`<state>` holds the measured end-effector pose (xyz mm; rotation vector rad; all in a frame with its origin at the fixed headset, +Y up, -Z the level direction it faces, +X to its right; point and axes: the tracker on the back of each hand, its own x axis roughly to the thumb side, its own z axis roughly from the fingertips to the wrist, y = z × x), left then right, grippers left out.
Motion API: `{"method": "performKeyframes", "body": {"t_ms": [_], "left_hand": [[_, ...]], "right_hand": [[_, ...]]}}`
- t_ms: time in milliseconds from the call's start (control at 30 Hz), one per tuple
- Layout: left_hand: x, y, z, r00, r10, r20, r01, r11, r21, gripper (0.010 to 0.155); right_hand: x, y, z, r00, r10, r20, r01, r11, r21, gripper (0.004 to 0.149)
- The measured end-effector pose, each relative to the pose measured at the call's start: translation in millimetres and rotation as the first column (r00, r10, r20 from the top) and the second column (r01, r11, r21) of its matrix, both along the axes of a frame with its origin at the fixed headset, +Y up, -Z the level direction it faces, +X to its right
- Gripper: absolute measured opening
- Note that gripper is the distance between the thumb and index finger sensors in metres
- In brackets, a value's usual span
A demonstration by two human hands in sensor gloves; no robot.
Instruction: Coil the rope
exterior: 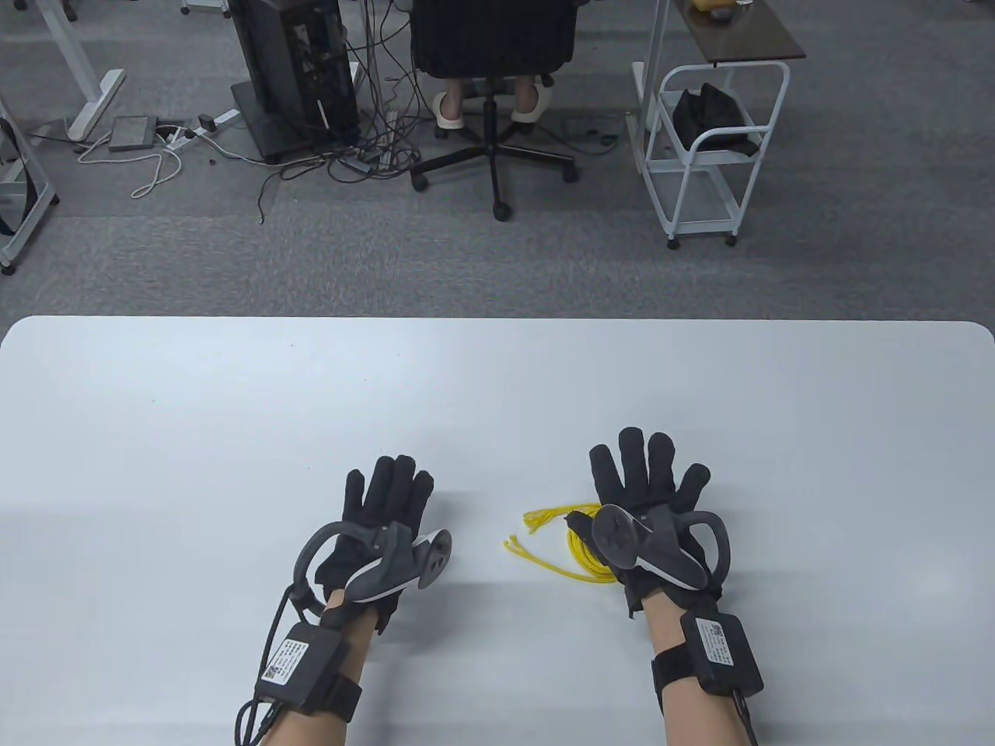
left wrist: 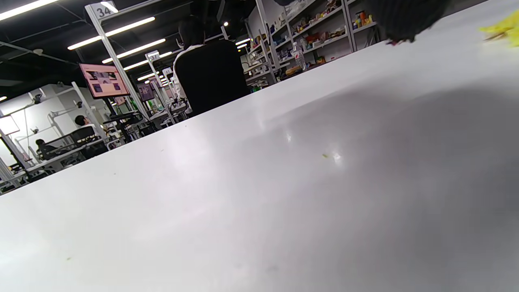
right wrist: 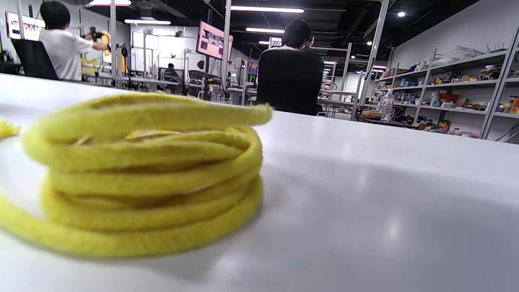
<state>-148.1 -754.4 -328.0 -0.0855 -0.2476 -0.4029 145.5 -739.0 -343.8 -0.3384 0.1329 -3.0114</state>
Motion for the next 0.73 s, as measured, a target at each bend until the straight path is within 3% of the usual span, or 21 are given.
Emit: {"method": "performKeyframes", "body": {"t_ms": [400, 733], "left_hand": [[2.0, 3.6, 1.3, 1.0, -0.031, 0.0, 0.031, 0.999, -0.007, 0.082], [10.0, 3.5, 3.0, 0.999, -0.03, 0.019, 0.03, 0.999, -0.036, 0.082]], "right_hand": [[-10.7, -7.6, 2.5, 0.997, 0.064, -0.036, -0.064, 0.998, -0.008, 0.086], [-3.5, -19.5, 0.9, 0.997, 0.082, 0.001, -0.082, 0.995, -0.06, 0.086]]}}
